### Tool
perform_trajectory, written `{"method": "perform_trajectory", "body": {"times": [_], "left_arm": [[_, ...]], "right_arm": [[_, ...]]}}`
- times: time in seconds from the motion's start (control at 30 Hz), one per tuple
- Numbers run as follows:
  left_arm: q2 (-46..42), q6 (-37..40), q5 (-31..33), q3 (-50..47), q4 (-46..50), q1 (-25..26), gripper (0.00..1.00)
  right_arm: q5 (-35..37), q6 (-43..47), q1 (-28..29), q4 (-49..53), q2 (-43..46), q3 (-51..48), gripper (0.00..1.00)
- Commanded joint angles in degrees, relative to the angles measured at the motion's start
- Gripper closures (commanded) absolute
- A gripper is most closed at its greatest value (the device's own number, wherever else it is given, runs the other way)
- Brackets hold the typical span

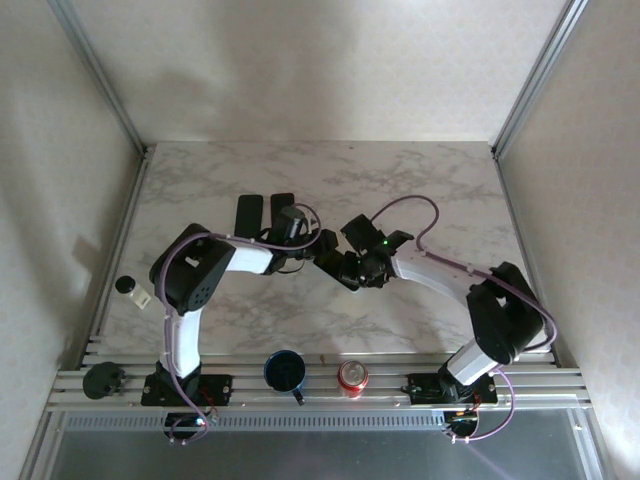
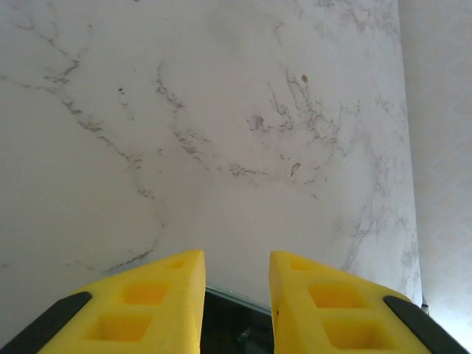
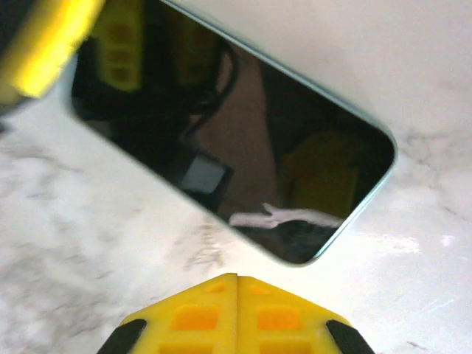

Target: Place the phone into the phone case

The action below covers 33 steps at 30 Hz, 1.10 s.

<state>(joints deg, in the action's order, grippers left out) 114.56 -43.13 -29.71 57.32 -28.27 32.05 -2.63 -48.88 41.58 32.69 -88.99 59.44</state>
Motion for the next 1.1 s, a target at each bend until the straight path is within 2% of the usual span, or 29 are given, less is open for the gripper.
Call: {"method": "perform_trajectory", "body": {"times": [0.0, 0.3, 0.6, 1.07], "left_arm": [[-5.1, 2.2, 1.8, -0.6, 3.4, -1.4, 0.72], [-11.4, 1.8, 3.0, -8.1, 3.4, -1.3, 0.72], [-10.2, -0.1, 2.3, -11.9, -0.3, -0.4, 0.72], [-8.4, -0.1, 1.5, -12.1, -0.9, -0.1, 0.72]], "right_arm": [[1.3, 4.4, -1.3, 4.5, 3.5, 3.3, 1.00], [1.5, 7.9, -5.3, 2.7, 1.5, 1.6, 1.00], [0.0, 10.0, -8.3, 1.2, -3.5, 0.7, 1.00], [-1.4, 11.2, -10.4, -0.6, -9.0, -0.5, 1.00]]}}
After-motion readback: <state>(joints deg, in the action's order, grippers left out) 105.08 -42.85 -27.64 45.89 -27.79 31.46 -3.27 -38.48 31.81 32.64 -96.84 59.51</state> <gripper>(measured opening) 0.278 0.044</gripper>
